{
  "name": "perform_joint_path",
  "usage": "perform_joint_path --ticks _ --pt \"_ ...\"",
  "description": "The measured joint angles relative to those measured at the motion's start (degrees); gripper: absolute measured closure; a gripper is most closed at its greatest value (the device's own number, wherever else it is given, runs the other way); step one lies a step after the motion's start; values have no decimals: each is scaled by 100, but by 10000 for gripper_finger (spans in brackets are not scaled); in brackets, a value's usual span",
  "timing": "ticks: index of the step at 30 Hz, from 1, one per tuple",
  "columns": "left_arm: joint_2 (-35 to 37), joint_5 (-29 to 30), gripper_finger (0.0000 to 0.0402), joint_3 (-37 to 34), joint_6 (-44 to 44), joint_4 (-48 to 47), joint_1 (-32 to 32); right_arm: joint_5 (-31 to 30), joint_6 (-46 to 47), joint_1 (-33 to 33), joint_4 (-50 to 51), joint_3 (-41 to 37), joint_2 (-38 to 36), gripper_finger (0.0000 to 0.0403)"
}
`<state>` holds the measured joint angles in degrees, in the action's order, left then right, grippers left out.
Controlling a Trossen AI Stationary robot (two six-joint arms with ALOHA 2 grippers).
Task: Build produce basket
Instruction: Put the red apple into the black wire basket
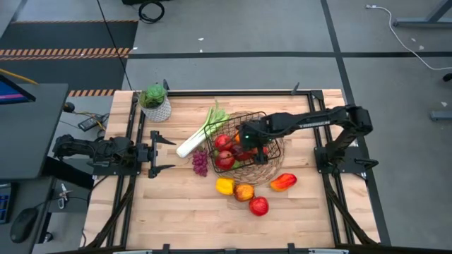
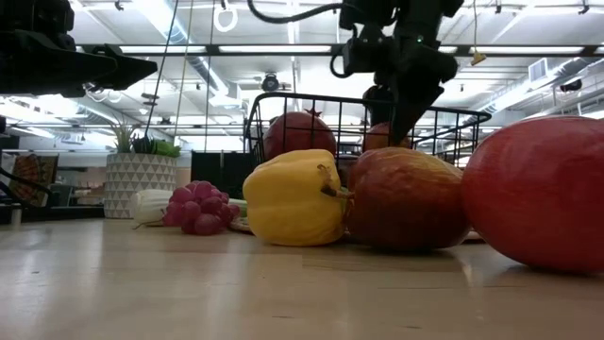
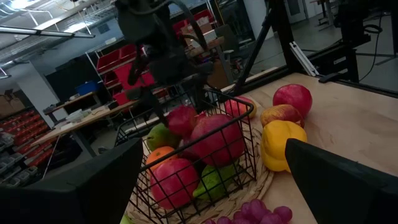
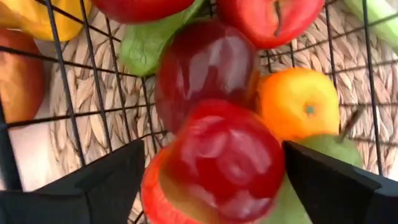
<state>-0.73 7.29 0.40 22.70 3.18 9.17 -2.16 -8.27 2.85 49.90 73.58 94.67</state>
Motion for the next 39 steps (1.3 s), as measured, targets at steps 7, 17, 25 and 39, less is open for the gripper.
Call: perform_joint_path --ticks 7,17,25,39 --pt "0 0 2 1 0 0 2 359 -480 -8 371 378 191 22" --pt "0 2 2 0 0 -2 2 -459 -293 -14 221 894 -365 23" --pt "0 0 2 0 0 0 2 1294 64 -908 -294 901 -767 23" --pt "4 -2 2 0 0 0 0 902 339 -2493 -2185 -210 -472 23"
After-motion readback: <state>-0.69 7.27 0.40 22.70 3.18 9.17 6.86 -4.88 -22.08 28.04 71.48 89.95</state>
